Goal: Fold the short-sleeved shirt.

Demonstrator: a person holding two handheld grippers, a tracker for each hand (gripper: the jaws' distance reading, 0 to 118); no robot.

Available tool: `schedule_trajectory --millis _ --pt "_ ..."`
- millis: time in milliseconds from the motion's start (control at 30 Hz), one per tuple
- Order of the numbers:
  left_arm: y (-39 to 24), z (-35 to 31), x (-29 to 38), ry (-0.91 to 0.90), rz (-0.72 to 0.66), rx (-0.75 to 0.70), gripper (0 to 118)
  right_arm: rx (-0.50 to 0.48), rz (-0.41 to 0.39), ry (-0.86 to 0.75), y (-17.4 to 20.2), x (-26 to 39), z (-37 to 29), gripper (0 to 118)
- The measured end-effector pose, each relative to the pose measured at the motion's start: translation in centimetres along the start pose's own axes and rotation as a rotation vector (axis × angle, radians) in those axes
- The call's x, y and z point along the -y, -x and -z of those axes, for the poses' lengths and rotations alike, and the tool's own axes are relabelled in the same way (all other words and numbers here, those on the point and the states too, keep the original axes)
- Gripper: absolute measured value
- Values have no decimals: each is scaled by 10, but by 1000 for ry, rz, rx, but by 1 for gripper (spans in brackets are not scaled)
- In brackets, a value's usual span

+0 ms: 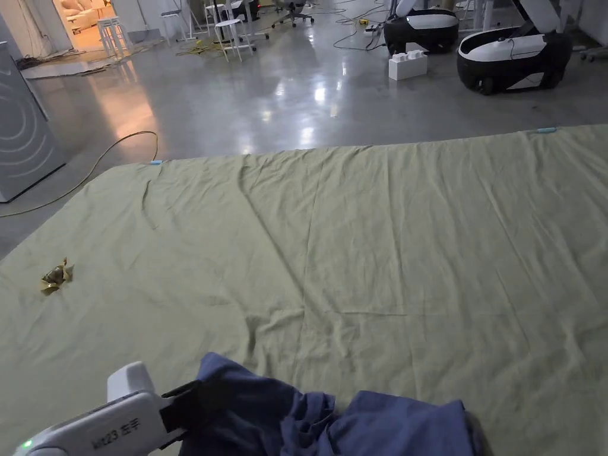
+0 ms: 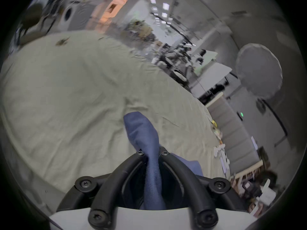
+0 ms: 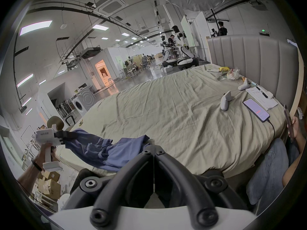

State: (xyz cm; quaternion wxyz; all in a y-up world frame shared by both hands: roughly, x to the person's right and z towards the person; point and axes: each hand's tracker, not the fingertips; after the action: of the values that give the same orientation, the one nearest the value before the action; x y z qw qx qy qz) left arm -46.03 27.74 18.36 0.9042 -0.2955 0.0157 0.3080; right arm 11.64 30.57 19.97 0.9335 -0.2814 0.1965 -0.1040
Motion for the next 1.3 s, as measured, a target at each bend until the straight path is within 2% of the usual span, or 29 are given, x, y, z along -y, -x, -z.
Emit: schedule_trajectory --millis 100,233,367,400,433,467,500,533,600,633,667,700,733,767,867,933,1033,1067,1100,1133,1200,1267,1300 --pt "-55 27 17 48 121 109 10 -4 2 -4 2 2 -2 0" --pt "-138 90 77 156 229 91 10 5 -12 -9 3 6 -11 0" --pt "-174 142 126 264 303 80 12 32 -11 -11 -2 11 -25 0" --pt "-177 151 133 288 312 74 19 38 -1 -8 -5 13 -26 0" --pt "-178 156 136 308 300 83 36 44 8 -3 -6 14 -27 0" --pt "-178 158 139 334 277 130 64 52 20 5 -9 17 -27 0" --pt "-174 155 136 326 246 191 81 57 32 13 -13 19 -26 0" --pt "-171 148 131 303 226 207 90 62 40 20 -16 20 -25 0" --pt "-162 126 117 200 203 214 90 70 47 19 -19 22 -25 0" --pt "-156 119 111 173 186 215 89 70 53 18 -21 23 -25 0" --pt "-147 113 104 139 150 199 82 65 69 18 -23 24 -23 0" --pt "-137 110 100 129 82 183 66 53 83 20 -25 24 -22 0" --pt "-132 105 99 125 33 174 39 47 88 22 -25 25 -21 0" --pt "-126 108 102 159 -14 178 3 48 87 23 -25 25 -19 0" --pt "-127 131 121 193 8 177 3 51 87 28 -23 24 -19 0" --pt "-133 156 142 309 -11 303 3 45 85 28 -21 25 -19 0" --pt "-149 192 182 441 127 116 3 45 70 44 -14 26 -19 0" --pt "-146 196 191 429 176 101 1 53 54 49 -11 27 -19 0" --pt "-148 191 188 353 148 155 0 52 44 58 -8 28 -17 0" --pt "-149 190 181 363 131 144 0 43 30 71 -6 29 -14 0" --pt "-151 177 171 368 108 153 0 16 -8 111 1 31 4 0" --pt "-150 154 152 273 123 256 0 -61 -134 191 12 29 34 0" --pt "-146 137 142 216 104 301 0 -53 -195 203 21 27 50 0"
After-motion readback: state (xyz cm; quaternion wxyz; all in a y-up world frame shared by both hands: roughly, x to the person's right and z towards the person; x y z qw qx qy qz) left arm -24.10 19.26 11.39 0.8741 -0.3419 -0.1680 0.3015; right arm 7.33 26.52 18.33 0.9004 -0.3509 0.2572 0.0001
